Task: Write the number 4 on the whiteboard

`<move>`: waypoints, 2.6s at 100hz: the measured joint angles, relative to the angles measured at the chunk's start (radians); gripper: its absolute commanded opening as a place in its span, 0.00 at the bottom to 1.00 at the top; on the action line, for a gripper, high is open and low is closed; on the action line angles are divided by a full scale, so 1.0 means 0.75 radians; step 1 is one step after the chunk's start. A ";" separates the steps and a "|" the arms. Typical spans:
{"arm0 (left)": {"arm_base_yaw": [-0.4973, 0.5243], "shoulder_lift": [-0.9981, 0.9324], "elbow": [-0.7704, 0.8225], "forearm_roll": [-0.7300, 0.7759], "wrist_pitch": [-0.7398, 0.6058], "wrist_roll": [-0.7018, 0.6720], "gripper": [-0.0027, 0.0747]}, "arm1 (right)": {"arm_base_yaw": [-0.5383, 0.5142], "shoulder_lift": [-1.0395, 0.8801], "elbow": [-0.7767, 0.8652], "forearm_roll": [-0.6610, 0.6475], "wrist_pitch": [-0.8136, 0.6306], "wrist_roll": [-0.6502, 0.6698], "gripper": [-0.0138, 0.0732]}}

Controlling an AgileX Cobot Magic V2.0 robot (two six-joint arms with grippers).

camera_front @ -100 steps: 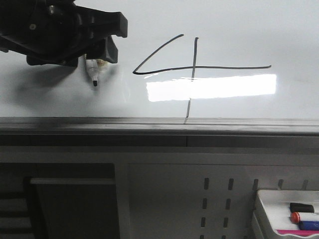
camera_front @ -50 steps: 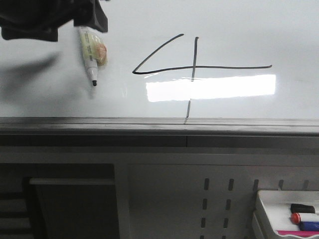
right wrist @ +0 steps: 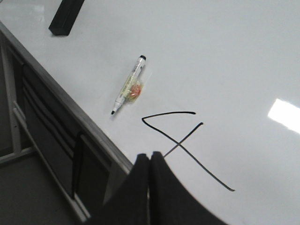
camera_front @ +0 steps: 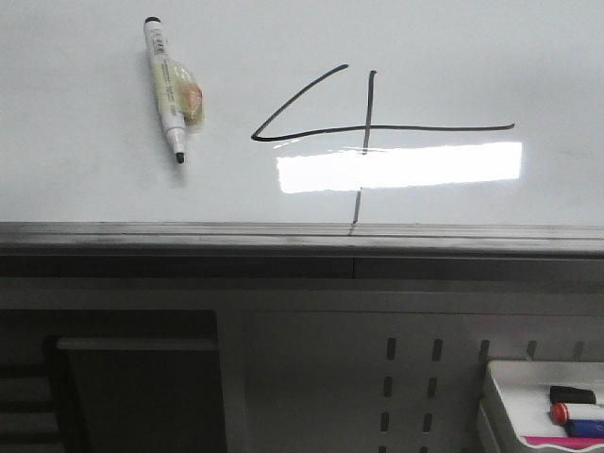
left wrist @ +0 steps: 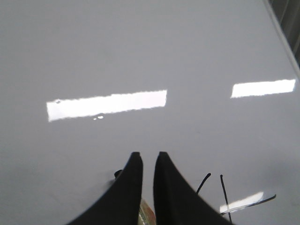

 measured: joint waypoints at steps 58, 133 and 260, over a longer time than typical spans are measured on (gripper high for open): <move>0.000 -0.840 0.532 0.005 0.175 0.048 0.01 | 0.000 -0.562 0.362 -0.087 -0.006 0.000 0.08; 0.270 -0.941 0.655 0.978 0.391 -0.502 0.01 | 0.000 -0.562 0.364 -0.088 -0.006 0.000 0.08; 0.718 -0.984 0.874 1.616 0.739 -1.383 0.01 | -0.015 -0.562 0.391 -0.103 -0.003 0.000 0.08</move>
